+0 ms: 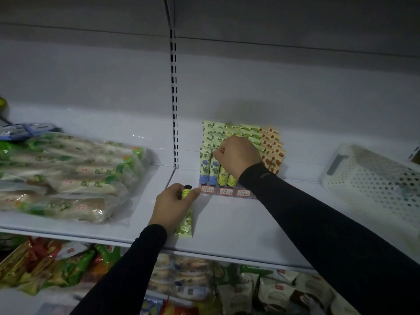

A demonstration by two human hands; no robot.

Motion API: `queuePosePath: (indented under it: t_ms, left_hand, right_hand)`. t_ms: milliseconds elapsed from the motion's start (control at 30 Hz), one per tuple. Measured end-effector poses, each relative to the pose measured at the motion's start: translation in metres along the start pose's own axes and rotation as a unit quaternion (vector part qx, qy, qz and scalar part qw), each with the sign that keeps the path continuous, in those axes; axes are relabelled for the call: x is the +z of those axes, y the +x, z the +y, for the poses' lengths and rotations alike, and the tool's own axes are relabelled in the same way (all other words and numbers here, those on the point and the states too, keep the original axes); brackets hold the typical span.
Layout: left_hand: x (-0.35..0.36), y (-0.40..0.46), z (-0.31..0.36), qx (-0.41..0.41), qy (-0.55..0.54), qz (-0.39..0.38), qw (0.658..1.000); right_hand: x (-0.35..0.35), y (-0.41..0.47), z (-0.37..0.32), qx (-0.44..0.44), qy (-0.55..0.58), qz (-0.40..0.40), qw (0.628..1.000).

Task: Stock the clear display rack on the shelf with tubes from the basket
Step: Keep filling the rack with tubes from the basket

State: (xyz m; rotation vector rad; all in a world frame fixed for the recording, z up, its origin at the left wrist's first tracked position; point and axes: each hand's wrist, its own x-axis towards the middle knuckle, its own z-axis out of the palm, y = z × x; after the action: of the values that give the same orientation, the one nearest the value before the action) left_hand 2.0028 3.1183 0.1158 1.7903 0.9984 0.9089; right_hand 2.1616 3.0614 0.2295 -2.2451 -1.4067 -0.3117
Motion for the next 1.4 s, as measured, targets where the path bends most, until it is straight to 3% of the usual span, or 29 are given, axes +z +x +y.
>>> queuePosePath:
  t_ms: [467,567,767,1033,1233,1400]
  left_hand:
    - [-0.001,0.000,0.000,-0.002,-0.003,-0.009,1.000]
    - [-0.003,0.000,0.001,0.005,-0.047,-0.016,0.999]
    - [0.003,-0.008,0.029,0.041,-0.119,-0.096,0.987]
    - [0.016,-0.020,0.056,0.062,-0.089,-0.138,0.985]
    - [0.013,-0.021,0.061,0.040,-0.101,-0.188,0.976]
    - [0.007,-0.018,0.059,-0.005,-0.194,-0.187,0.963]
  right_hand:
    - [-0.006,-0.012,0.016,-0.008,0.067,0.042,0.997]
    - [-0.013,-0.024,0.020,-0.026,0.104,0.053,0.993]
    - [-0.012,-0.054,0.023,-0.031,0.208,-0.042,0.977]
    - [-0.012,-0.071,0.037,0.040,0.370,-0.178,0.911]
    - [-0.025,-0.073,0.054,0.112,0.447,-0.157,0.873]
    - [-0.030,-0.076,0.070,0.216,0.542,-0.144,0.799]
